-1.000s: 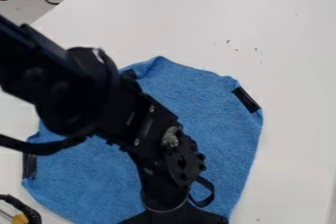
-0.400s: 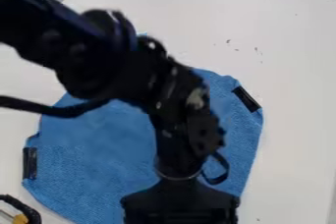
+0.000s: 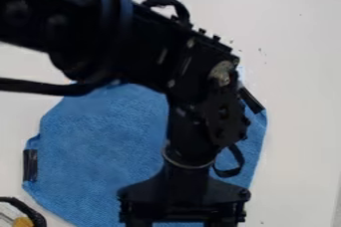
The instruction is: Fold the cloth bottom right to top left
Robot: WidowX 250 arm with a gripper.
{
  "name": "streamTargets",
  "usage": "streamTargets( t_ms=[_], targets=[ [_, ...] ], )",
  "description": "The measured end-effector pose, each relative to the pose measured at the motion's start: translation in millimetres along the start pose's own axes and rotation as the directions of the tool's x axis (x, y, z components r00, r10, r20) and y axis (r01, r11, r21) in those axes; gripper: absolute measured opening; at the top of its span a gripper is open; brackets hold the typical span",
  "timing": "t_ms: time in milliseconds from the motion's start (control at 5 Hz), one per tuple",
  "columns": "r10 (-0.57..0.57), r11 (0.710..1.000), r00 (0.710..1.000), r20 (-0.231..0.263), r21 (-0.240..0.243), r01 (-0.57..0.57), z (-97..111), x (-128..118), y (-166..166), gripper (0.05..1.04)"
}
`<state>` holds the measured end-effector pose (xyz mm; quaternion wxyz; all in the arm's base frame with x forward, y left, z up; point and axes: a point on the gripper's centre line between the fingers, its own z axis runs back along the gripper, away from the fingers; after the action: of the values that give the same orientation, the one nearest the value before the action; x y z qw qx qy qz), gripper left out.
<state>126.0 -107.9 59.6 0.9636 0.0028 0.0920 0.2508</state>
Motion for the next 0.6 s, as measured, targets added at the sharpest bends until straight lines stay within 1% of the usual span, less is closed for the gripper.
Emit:
streamTargets(
  t_ms=[200, 400, 600],
  targets=[
    [-0.009, 0.999, 0.999, 0.04, 0.032, 0.007, -10.7, 5.5, -7.5, 1.0],
    [-0.023, 0.993, 0.997, 0.073, 0.116, 0.015, -23.2, 21.6, -17.4, 1.0],
    [-0.044, 0.992, 0.995, 0.085, 0.119, 0.034, -26.3, 29.1, -20.9, 1.0]
  ],
)
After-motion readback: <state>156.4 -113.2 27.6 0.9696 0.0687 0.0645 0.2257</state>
